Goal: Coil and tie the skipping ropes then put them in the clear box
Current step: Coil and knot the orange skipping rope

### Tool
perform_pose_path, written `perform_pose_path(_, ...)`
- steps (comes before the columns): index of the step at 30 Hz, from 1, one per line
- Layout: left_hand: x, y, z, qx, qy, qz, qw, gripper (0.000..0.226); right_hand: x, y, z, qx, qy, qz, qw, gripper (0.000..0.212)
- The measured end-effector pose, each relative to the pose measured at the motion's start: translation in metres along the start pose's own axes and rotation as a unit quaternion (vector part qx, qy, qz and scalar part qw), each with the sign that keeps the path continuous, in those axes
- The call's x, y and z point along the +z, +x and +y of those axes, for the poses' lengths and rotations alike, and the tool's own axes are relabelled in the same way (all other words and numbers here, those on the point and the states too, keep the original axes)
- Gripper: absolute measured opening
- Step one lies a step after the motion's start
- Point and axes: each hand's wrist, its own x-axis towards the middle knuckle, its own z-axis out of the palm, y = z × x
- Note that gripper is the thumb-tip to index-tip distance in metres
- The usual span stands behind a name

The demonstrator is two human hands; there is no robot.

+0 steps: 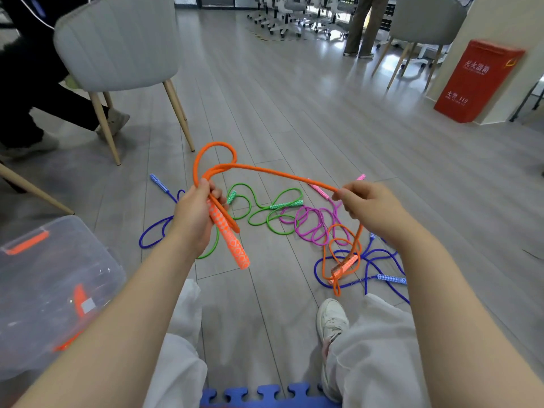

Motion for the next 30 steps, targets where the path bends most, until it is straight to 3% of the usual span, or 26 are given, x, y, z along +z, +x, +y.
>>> perform_pose_path(6, 0.016, -0.011, -0.016, -0.081, 0.052, -0.061, 0.993, 0.027, 0.046, 0.001, -0.018, -0.012, 0.09, 0.005, 0.996, 0.022)
perform_pose_path(14, 0.026, -0.022, -0.023, -0.071, 0.108, -0.18, 0.975, 0.026, 0.079, -0.007, -0.032, -0.065, 0.069, -0.034, 0.995, 0.013)
perform_pose_path(17, 0.027, -0.024, -0.026, -0.07, 0.114, -0.196, 0.972, 0.028, 0.085, -0.008, -0.032, -0.042, 0.08, -0.017, 0.996, 0.002)
perform_pose_path(20, 0.03, -0.027, -0.03, -0.07, 0.124, -0.205, 0.968, 0.027, 0.087, -0.01, -0.036, -0.027, 0.102, -0.002, 0.994, 0.005)
perform_pose_path(23, 0.03, -0.029, -0.033, -0.067, 0.131, -0.202, 0.968, 0.027, 0.089, -0.013, -0.039, -0.025, 0.106, -0.036, 0.993, 0.011)
perform_pose_path(30, 0.03, -0.033, -0.035, -0.069, 0.149, -0.194, 0.967, 0.027, 0.093, -0.012, -0.031, -0.054, 0.054, -0.064, 0.995, 0.012)
